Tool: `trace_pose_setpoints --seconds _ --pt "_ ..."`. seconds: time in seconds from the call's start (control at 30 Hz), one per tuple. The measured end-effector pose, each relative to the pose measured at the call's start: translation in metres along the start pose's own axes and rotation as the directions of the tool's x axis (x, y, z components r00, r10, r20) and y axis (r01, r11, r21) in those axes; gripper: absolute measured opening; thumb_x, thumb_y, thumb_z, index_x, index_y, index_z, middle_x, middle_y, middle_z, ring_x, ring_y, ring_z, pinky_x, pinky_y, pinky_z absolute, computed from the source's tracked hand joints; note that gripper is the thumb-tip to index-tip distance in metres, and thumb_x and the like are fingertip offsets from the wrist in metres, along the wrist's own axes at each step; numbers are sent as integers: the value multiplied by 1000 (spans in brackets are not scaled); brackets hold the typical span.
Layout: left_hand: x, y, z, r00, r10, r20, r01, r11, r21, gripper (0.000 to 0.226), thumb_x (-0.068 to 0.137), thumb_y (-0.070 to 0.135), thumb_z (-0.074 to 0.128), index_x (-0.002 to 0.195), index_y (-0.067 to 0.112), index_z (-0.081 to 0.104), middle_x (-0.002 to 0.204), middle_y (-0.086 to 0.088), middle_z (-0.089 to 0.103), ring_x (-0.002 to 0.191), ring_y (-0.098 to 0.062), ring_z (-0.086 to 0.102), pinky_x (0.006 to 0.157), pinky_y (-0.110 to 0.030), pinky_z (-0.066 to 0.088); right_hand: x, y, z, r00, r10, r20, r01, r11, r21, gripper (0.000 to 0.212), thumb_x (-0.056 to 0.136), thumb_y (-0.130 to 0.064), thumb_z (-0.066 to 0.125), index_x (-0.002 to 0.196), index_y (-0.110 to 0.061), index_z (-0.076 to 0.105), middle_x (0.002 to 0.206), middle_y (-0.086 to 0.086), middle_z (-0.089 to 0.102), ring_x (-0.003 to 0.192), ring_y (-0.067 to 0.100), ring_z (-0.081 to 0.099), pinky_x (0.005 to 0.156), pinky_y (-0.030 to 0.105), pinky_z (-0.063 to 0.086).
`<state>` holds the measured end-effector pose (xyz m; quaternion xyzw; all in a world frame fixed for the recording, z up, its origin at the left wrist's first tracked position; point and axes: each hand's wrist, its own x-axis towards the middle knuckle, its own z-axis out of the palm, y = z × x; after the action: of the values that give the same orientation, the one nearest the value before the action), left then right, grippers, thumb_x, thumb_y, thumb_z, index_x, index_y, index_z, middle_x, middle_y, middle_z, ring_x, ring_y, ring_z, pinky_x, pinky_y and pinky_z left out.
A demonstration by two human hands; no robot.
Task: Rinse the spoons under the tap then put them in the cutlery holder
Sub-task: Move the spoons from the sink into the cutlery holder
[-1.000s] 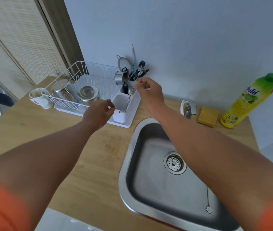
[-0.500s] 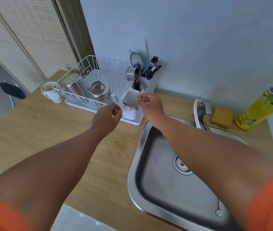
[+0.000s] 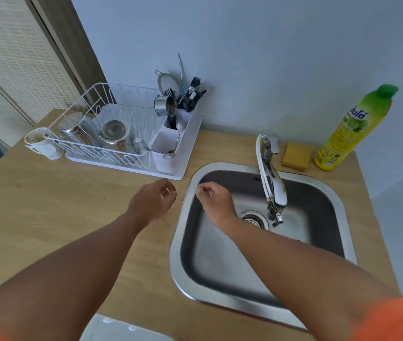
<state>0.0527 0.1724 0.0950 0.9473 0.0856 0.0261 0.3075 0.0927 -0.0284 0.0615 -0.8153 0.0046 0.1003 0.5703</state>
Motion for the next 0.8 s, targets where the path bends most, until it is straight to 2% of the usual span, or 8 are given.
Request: trace_pose_setpoints --seconds 0.23,0.33,0.43,0.53,0.6,0.7,0.8 --pt "-4 47 36 991 75 107 -69 996 -59 3 88 37 66 89 36 68 81 17 68 78 -11 64 69 -29 50 -66 95 -60 993 93 72 -75 972 -223 4 91 -29 71 91 -28 75 83 -15 71 78 -3 63 81 27 53" --pt "-7 65 51 977 137 165 -133 990 -35 2 89 36 66 90 35 66 79 17 66 74 -8 61 62 -23 44 -87 121 -94 972 216 89 -175 927 -333 5 89 -34 69 89 -32 73 88 -13 72 84 4 66 83 30 55" --pt "-11 76 63 960 189 208 -206 977 59 3 92 37 64 94 36 63 77 20 61 70 -5 57 56 -19 37 -101 141 -124 945 321 65 -264 864 -428 7 89 -37 67 89 -31 71 89 -12 71 88 12 68 82 29 54" --pt "-12 75 65 947 281 153 -301 946 121 9 92 29 65 100 27 68 88 12 65 81 -16 61 63 -29 46 -109 154 -147 912 409 -14 -360 788 -500 15 93 -38 63 99 -26 70 102 -4 73 98 20 68 82 27 51" --pt "-11 67 62 933 347 96 -359 917 174 19 90 25 64 104 15 72 94 -2 69 85 -29 64 72 -41 52 -111 162 -158 903 426 -55 -386 749 -539 17 96 -34 59 103 -23 69 110 2 74 105 25 67 82 28 49" --pt "-12 50 56 935 351 50 -349 886 304 36 87 32 52 107 9 72 100 -12 70 87 -39 63 76 -48 52 -110 168 -170 889 444 -109 -423 707 -567 20 100 -29 54 107 -15 67 115 11 71 108 30 66 85 29 51" --pt "-16 28 52 946 320 53 -314 864 394 40 88 34 44 107 9 68 104 -15 67 89 -42 60 76 -51 49 -107 173 -177 874 464 -147 -456 676 -579 24 103 -25 50 112 -7 64 118 15 69 108 31 65 85 31 52"
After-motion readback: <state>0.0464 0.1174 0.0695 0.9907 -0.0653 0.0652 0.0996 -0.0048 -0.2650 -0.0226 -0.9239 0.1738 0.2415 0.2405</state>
